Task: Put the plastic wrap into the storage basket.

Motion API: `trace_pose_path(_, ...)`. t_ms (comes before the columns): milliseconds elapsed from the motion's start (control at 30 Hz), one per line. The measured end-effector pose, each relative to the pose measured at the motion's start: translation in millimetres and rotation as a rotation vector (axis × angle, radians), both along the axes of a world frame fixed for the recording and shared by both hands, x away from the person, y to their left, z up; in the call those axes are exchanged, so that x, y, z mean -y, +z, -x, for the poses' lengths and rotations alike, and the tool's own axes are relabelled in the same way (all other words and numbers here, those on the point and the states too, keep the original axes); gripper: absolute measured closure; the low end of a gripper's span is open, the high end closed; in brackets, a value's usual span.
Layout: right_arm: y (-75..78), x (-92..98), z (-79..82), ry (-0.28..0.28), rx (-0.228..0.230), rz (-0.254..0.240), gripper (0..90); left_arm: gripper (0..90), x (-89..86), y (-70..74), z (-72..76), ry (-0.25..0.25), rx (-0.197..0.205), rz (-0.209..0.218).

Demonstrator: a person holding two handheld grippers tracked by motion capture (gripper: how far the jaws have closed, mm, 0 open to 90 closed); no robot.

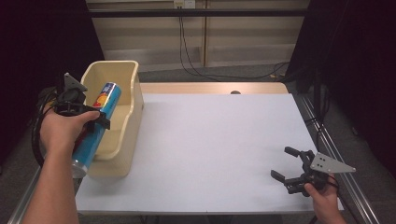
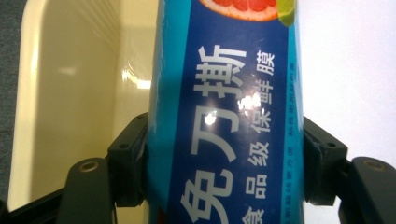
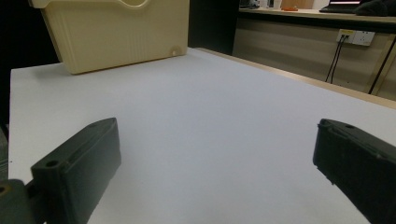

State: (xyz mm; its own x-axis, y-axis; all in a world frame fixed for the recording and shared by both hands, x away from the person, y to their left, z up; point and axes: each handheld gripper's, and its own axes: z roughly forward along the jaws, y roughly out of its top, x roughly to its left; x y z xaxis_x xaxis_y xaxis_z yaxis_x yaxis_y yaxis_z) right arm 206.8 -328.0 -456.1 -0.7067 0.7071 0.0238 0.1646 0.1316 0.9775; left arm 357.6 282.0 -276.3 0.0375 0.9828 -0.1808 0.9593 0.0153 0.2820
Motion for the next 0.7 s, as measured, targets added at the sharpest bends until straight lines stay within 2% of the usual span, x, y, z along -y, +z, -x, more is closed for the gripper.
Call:
trace_pose_path(100, 0.1, -0.7, 0.1, 0.002, 0.002, 0.0, 0.6, 31.6, -1.6, -2.4, 0.8, 0.003, -0.009, -0.005)
trace_pose_path(200, 0.3, -0.6, 0.1, 0.001, 0.001, 0.0, 0.6, 31.6, -2.5, -3.0, 2.0, 0.004, -0.019, -0.034)
trace_pose_path(300, 0.1, -0.7, -0.2, 0.002, 0.001, 0.001, 0.6, 31.5, -3.5, -3.6, 2.3, 0.006, -0.028, -0.009)
trace_pose_path(533, 0.2, -1.4, 0.0, 0.003, 0.002, 0.004, 0.6, 31.3, -6.3, -9.3, 2.8, -0.002, -0.046, -0.008)
trace_pose_path(567, 0.3, -1.6, 0.4, 0.003, 0.0, 0.004, 0.6, 31.3, -4.8, -12.7, 2.4, -0.001, -0.056, -0.028)
trace_pose_path(700, 0.1, -1.5, 0.0, 0.004, 0.001, 0.006, 0.6, 30.5, -6.6, -10.9, 1.0, -0.013, -0.057, -0.013)
